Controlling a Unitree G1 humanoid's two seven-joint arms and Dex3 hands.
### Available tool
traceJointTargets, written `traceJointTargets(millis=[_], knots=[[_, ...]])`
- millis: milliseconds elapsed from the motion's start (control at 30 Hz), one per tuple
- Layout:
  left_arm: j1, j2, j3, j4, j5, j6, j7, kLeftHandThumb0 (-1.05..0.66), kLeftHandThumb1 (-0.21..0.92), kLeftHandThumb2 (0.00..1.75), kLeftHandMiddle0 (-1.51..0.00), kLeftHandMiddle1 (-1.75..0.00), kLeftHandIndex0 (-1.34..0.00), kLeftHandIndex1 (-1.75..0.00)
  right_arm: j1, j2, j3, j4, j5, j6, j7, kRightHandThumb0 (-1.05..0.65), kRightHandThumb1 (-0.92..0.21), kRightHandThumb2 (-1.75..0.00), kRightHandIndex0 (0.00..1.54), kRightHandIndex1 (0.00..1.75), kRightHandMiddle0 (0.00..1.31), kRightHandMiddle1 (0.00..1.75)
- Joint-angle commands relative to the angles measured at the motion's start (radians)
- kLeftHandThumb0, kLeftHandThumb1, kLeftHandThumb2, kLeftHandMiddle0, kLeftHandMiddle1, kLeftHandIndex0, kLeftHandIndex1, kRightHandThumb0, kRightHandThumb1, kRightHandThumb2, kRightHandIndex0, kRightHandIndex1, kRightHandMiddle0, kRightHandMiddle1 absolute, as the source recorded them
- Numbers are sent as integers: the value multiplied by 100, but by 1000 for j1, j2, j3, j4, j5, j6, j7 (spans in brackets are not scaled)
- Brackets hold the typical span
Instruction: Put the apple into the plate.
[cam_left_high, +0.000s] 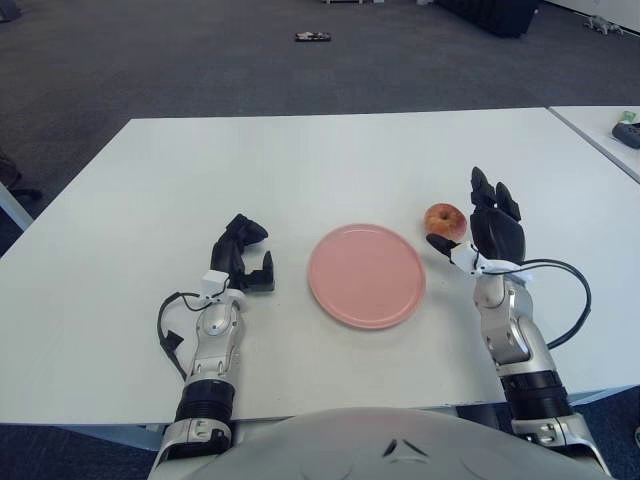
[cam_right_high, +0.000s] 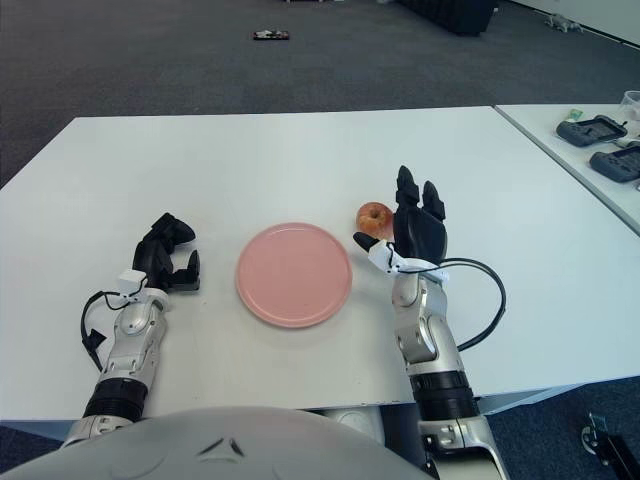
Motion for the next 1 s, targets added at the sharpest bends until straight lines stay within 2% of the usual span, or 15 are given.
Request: traceJointTargets(millis=[0, 100, 267, 367, 567, 667, 767, 967], knots=[[30, -10, 2, 46, -5, 43, 12, -1, -6, 175, -92, -175, -66, -170, -51, -26, 14, 32, 6, 18, 39, -103, -42, -74, 0, 0, 0, 0], [31, -11, 2, 46, -3, 40, 13, -1, -6, 175, -92, -175, -67, -170, -77, -32, 20, 75, 24, 15, 49, -102, -42, -74, 0, 0, 0, 0], [35, -13, 0, 36, -5, 34, 11, -1, -7, 175, -92, -175, -68, -169, -191, -34, 39, 303, 62, -48, 4, -96, -41, -75, 0, 0, 0, 0], [39, -15, -1, 25, -4, 43, 13, -1, -7, 175, -92, -175, -67, -170, -229, -30, 41, 391, 89, -91, -28, -84, -35, -84, 0, 0, 0, 0], [42, -16, -2, 17, -2, 55, 18, -1, -6, 175, -92, -175, -67, -170, -255, -13, 50, 469, 123, -127, -90, -64, -26, -104, 0, 0, 0, 0], [43, -17, 0, 12, -4, 65, 19, -1, -6, 175, -92, -175, -67, -170, -276, 4, 61, 532, 130, -134, -129, -57, -24, -114, 0, 0, 0, 18], [45, -17, 1, 6, -7, 72, 17, -1, -6, 175, -92, -175, -67, -170, -302, 5, 73, 596, 134, -145, -147, -54, -24, -117, 2, 1, 0, 28], [48, -17, 2, -1, -8, 74, 16, -1, -6, 175, -92, -175, -67, -170, -369, -7, 112, 736, 130, -176, -175, -52, -25, -117, 0, 21, 0, 49]])
